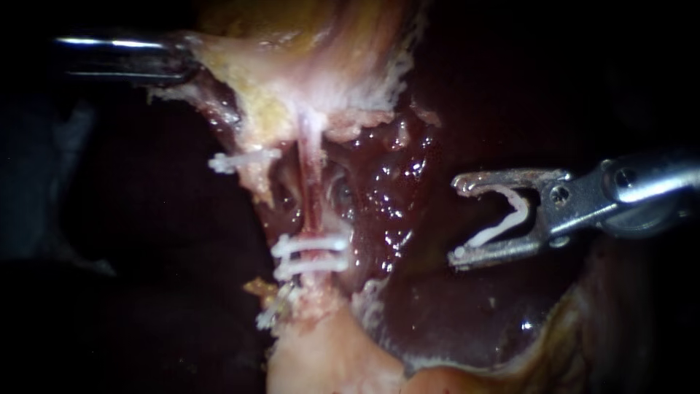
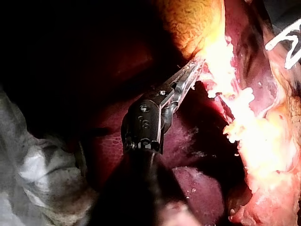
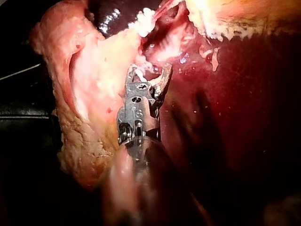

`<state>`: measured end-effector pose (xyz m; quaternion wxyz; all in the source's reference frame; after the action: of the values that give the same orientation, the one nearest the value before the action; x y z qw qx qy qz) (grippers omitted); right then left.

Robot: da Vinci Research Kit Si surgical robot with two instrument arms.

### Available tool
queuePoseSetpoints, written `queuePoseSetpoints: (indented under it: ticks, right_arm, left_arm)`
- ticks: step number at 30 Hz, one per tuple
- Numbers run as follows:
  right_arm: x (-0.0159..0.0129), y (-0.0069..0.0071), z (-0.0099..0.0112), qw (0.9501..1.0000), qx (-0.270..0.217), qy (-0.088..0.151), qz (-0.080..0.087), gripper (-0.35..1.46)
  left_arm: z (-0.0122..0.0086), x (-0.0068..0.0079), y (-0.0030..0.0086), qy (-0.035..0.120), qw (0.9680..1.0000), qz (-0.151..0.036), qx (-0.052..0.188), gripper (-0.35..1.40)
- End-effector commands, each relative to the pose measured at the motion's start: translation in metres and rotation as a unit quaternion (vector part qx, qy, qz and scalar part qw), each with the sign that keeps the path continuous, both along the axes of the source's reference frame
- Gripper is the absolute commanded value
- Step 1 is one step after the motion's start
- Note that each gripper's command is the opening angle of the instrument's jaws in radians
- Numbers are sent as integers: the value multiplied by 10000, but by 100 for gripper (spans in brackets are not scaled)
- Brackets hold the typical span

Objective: Clipping third clip right tube

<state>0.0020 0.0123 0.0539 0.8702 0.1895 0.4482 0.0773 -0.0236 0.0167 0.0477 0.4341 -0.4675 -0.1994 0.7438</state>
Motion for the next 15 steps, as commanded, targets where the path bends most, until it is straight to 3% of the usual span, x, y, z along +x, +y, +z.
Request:
queuePoseSetpoints:
  ticks: [1,13,15]
  right_arm:
    - [-1,0,0,10000,1,-1,-1,50]
    - [11,0,0,9999,59,74,-34,50]
    - [17,0,1,9998,188,91,66,50]
  left_arm:
    - [-2,3,2,-5,10000,-32,-22,-35]
    - [-3,6,2,10,10000,-52,-23,-35]
    - [-3,6,1,11,10000,-53,-24,-35]
